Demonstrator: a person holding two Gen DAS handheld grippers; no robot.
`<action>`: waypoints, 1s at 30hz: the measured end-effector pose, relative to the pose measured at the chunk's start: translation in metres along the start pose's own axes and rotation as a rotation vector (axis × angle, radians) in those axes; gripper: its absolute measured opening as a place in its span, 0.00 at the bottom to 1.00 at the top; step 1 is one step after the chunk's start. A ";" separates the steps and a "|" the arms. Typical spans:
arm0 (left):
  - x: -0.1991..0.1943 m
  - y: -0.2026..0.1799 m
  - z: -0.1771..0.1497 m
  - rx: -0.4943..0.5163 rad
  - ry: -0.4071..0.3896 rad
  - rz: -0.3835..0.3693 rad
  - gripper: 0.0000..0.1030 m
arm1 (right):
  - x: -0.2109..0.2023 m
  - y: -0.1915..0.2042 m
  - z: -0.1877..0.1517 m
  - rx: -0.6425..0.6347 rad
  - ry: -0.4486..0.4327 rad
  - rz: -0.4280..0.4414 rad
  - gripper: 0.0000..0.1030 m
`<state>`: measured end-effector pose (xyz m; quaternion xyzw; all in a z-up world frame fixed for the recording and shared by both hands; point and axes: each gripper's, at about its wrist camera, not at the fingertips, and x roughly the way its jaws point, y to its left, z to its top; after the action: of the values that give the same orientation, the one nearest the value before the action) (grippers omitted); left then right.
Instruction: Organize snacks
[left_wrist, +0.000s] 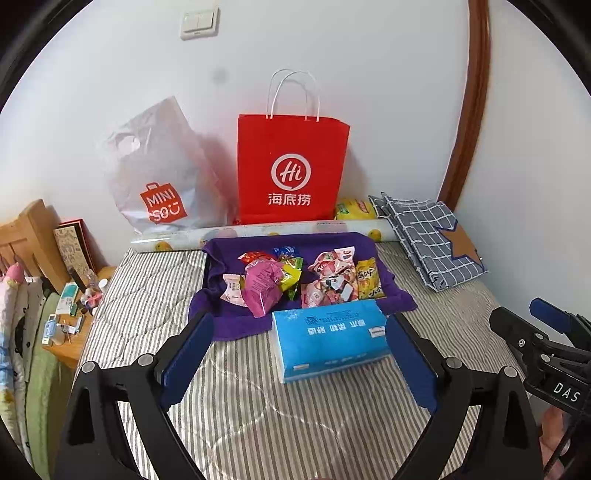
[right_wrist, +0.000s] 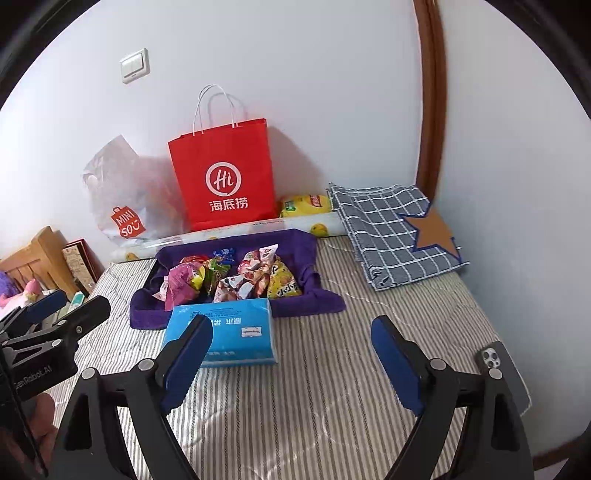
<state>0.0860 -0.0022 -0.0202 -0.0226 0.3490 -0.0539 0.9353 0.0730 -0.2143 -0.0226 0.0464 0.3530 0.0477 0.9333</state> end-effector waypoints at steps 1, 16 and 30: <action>-0.002 -0.002 -0.001 0.001 -0.003 0.000 0.91 | -0.004 -0.001 -0.001 0.005 -0.004 0.007 0.85; -0.027 -0.006 -0.008 0.008 -0.031 0.007 0.91 | -0.031 0.005 -0.009 0.004 -0.030 0.013 0.85; -0.037 -0.008 -0.008 0.011 -0.046 0.007 0.91 | -0.041 0.006 -0.008 0.000 -0.050 0.012 0.85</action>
<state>0.0520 -0.0059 -0.0017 -0.0176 0.3271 -0.0519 0.9434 0.0370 -0.2130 -0.0007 0.0496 0.3291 0.0522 0.9416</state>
